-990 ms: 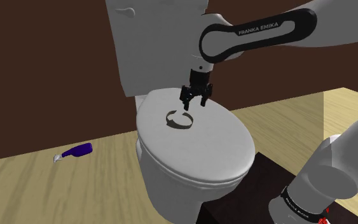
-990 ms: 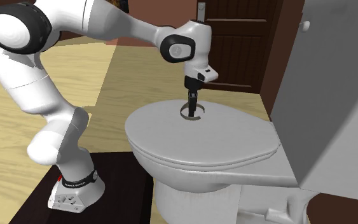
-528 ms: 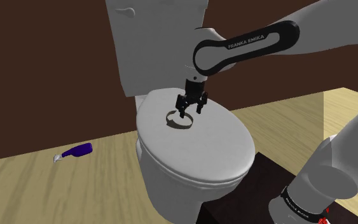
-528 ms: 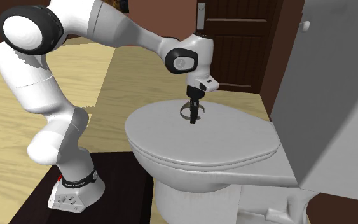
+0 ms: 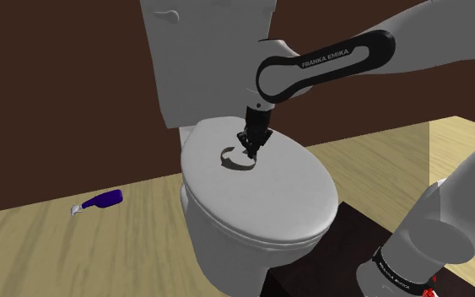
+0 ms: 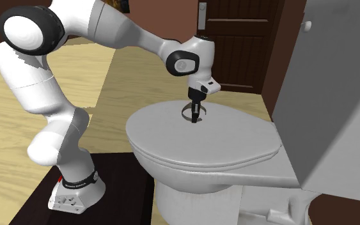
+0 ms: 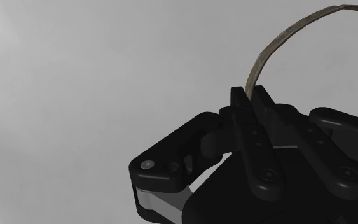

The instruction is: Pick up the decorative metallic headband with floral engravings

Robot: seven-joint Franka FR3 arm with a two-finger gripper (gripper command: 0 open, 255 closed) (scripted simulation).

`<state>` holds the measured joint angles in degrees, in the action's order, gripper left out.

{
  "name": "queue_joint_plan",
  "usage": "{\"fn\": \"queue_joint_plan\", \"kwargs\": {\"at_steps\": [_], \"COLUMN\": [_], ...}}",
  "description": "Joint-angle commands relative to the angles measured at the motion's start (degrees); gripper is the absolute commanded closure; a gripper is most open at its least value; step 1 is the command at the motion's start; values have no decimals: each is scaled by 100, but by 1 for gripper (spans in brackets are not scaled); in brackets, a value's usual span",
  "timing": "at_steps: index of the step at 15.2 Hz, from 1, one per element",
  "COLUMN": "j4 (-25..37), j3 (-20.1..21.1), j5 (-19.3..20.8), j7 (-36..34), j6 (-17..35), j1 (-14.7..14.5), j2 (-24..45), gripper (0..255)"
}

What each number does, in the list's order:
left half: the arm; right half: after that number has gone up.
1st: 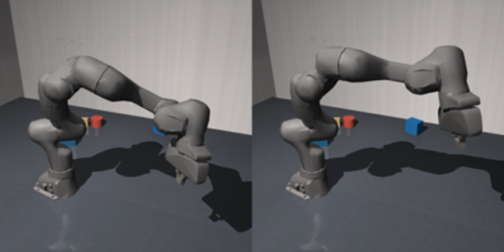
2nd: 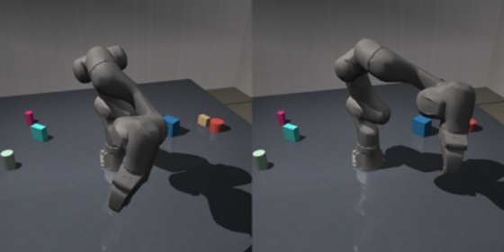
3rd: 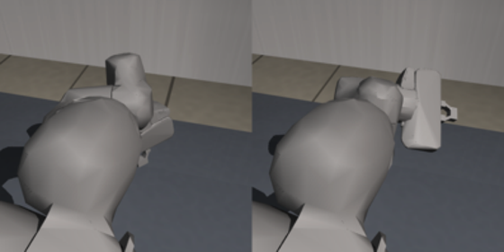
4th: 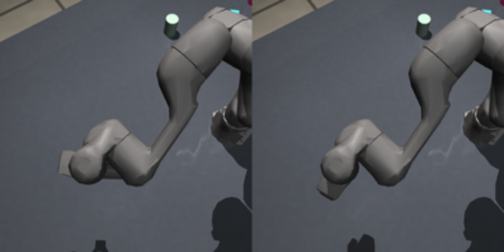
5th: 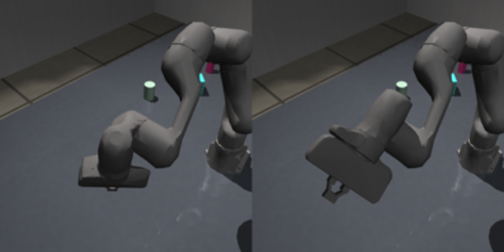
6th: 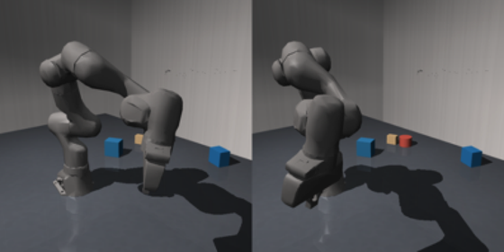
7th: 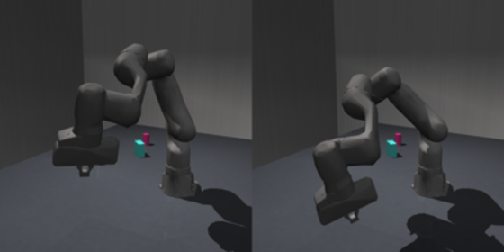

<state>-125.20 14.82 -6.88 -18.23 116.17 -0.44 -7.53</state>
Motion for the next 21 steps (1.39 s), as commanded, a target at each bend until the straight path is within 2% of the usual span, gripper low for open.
{"fn": "queue_joint_plan", "kwargs": {"at_steps": [1, 4, 19, 21], "j4": [-15, -12, 894, 905], "j3": [28, 11, -44, -45], "j5": [-17, -23, -26, -26], "j7": [-2, 18, -28, -29], "j6": [15, -30, -1185, -1197], "j1": [-21, -17, 4, 4], "j2": [40, -1, -255, -257], "gripper": [255, 255, 255, 255]}}
